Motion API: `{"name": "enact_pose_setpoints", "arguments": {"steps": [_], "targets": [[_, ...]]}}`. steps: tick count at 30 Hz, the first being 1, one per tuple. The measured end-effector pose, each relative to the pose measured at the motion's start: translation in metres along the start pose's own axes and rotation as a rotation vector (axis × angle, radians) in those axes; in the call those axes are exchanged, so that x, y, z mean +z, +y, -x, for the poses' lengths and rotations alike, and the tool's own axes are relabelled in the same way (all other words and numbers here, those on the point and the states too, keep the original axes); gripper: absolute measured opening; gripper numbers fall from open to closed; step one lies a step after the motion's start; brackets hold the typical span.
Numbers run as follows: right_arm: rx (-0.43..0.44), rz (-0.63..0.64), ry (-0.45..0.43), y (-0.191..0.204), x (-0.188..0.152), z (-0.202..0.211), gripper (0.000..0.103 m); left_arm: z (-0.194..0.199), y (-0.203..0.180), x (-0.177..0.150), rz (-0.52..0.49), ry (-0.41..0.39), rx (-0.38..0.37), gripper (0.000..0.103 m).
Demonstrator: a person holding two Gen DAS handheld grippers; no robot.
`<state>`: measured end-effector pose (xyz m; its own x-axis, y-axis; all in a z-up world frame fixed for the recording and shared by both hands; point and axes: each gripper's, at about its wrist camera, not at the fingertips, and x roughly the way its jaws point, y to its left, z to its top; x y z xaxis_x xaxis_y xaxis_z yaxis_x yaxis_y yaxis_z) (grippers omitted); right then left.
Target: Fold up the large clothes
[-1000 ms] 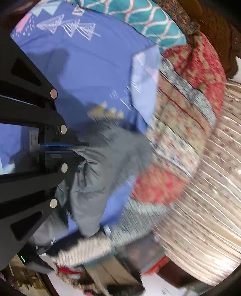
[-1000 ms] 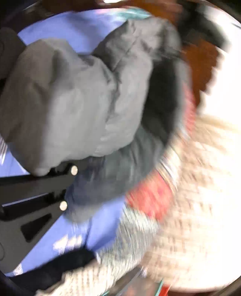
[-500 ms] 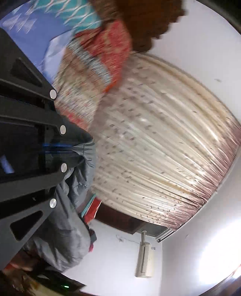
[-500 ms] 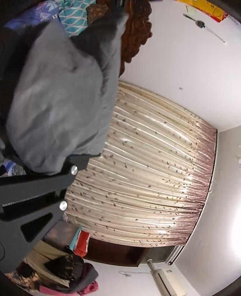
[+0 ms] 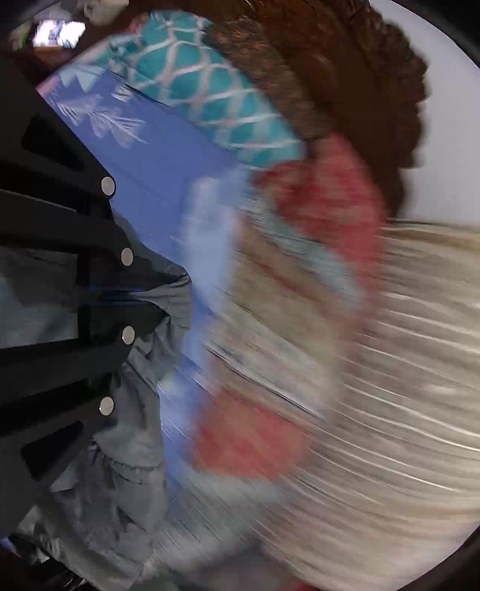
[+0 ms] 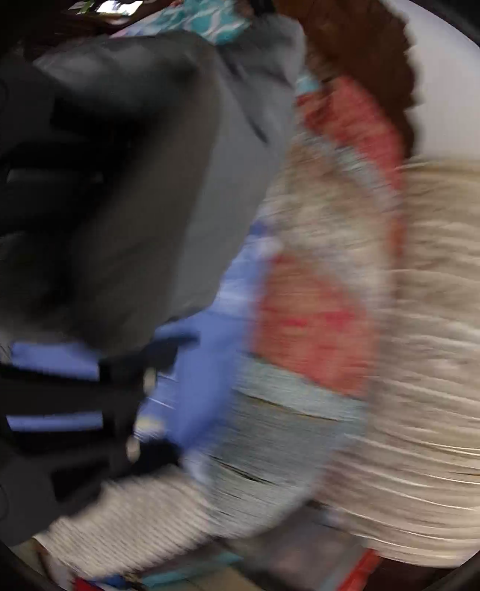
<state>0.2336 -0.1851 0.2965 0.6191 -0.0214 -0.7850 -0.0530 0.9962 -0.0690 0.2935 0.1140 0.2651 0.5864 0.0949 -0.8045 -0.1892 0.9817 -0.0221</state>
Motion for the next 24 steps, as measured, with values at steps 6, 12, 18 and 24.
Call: {"name": "enact_pose_setpoints", "arguments": {"steps": [6, 12, 18, 24], "targets": [[0.149, -0.047, 0.049, -0.034, -0.136, -0.032, 0.085, -0.154, 0.019, -0.069, -0.001, 0.313, 0.085, 0.026], [0.12, 0.047, 0.097, -0.03, -0.218, -0.046, 0.095, -0.16, 0.007, -0.086, -0.091, 0.267, 0.015, 0.026], [0.157, 0.093, -0.068, -0.038, -0.19, -0.012, 0.095, -0.099, 0.034, -0.119, -0.245, 0.308, -0.227, 0.036], [0.156, 0.005, 0.004, -0.092, -0.152, -0.072, 0.097, -0.049, 0.097, -0.137, -0.238, 0.258, -0.272, 0.038]]}}
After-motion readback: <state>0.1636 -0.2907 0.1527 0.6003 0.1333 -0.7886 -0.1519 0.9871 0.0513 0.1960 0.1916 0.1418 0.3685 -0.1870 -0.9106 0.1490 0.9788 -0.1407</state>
